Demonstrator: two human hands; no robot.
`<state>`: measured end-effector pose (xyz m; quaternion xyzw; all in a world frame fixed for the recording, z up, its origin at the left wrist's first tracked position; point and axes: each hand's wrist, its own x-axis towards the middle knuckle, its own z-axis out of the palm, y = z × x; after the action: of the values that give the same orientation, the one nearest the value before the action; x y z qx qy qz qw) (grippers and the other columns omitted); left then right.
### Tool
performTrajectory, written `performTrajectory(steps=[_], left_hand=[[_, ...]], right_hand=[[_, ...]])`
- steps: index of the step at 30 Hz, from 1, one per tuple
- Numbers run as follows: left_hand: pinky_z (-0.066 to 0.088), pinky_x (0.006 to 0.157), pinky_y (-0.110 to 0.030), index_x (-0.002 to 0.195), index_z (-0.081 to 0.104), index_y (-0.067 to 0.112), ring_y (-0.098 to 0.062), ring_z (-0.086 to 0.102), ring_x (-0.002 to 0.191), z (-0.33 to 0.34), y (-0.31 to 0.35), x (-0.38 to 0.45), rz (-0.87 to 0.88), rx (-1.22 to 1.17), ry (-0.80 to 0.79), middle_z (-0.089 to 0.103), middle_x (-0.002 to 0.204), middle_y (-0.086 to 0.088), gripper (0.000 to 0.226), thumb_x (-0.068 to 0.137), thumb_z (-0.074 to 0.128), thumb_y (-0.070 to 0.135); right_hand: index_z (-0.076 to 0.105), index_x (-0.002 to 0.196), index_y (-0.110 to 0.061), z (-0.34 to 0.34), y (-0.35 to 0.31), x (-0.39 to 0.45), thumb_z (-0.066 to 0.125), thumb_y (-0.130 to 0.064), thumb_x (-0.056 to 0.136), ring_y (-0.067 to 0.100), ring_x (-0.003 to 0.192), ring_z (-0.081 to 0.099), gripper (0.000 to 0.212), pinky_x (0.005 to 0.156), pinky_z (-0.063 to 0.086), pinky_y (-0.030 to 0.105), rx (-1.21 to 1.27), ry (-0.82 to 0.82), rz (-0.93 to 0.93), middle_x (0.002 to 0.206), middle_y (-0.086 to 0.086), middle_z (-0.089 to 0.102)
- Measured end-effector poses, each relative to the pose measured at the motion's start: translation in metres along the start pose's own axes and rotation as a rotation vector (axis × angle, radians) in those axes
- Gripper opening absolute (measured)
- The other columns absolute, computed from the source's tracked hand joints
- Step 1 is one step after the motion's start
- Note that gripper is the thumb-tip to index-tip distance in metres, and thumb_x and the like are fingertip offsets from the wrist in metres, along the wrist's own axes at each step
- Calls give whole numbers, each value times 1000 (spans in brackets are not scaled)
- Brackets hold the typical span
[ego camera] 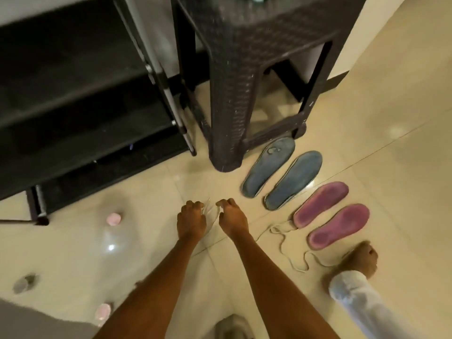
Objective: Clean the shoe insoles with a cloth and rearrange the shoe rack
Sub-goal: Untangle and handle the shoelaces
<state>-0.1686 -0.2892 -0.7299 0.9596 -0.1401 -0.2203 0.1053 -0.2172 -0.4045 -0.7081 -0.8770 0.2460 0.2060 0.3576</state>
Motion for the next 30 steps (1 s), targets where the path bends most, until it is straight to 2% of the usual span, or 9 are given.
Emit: performTrajectory(steps=[6,9,12,15,18,21,24,27,30], left_hand=[[49,87,-33,125,54,13,-27,55,107,65,-29,13,-42,168,-28,57,118,-14,42,94,49,41],[47,82,-30,116,62,9,-24,57,101,68,-41,14,-42,244,-27,60,111,-11,31,97,46,27],[47,79,-32,110,68,10,-27,59,95,47,-44,4,31,127,-54,64,105,-12,25,92,55,23],[50,79,-33,100,72,8,-27,63,89,9,-30,-17,99,-186,-52,70,98,-12,21,89,63,23],[49,78,-31,100,68,8,-26,66,89,-45,-10,-51,91,-418,-42,72,95,-11,20,93,56,23],[49,79,-31,103,62,12,-23,65,88,-112,14,-80,119,-523,-79,69,96,-7,18,96,49,21],[45,73,-28,90,57,16,-16,58,78,-193,34,-109,221,-592,-63,61,83,-2,13,96,48,23],[39,61,-20,74,52,21,-9,51,67,-267,41,-144,287,-680,18,56,71,3,19,93,53,20],[45,68,-28,75,56,20,-12,52,67,-315,38,-178,335,-707,101,59,72,-1,16,91,56,20]], right_hand=[[49,128,-13,60,26,26,44,-9,91,29,114,53,38,91,49,38,8,-27,-46,130,9,47],[50,129,-14,71,30,25,44,-9,92,29,116,53,38,92,49,38,22,-1,-60,135,8,45],[51,128,-16,66,26,9,45,-8,91,27,111,56,38,88,49,35,49,-1,-68,133,6,47],[48,130,-18,42,10,-17,50,-7,89,24,104,59,43,83,49,30,73,11,-97,131,2,46],[47,133,-19,9,-21,-52,52,-4,83,21,100,60,52,78,44,22,135,46,-183,126,1,48],[55,121,-13,-33,-62,-93,53,-5,84,18,94,59,38,75,39,15,167,117,-290,113,3,57],[62,101,-8,-87,-108,-136,51,-7,91,13,80,54,15,72,38,20,226,241,-327,93,4,62],[61,87,-8,-134,-150,-182,48,-12,94,20,73,57,16,70,45,35,261,304,-339,78,4,62],[66,96,-12,-166,-183,-224,50,-17,95,18,75,60,17,73,48,34,266,380,-432,81,0,65]])
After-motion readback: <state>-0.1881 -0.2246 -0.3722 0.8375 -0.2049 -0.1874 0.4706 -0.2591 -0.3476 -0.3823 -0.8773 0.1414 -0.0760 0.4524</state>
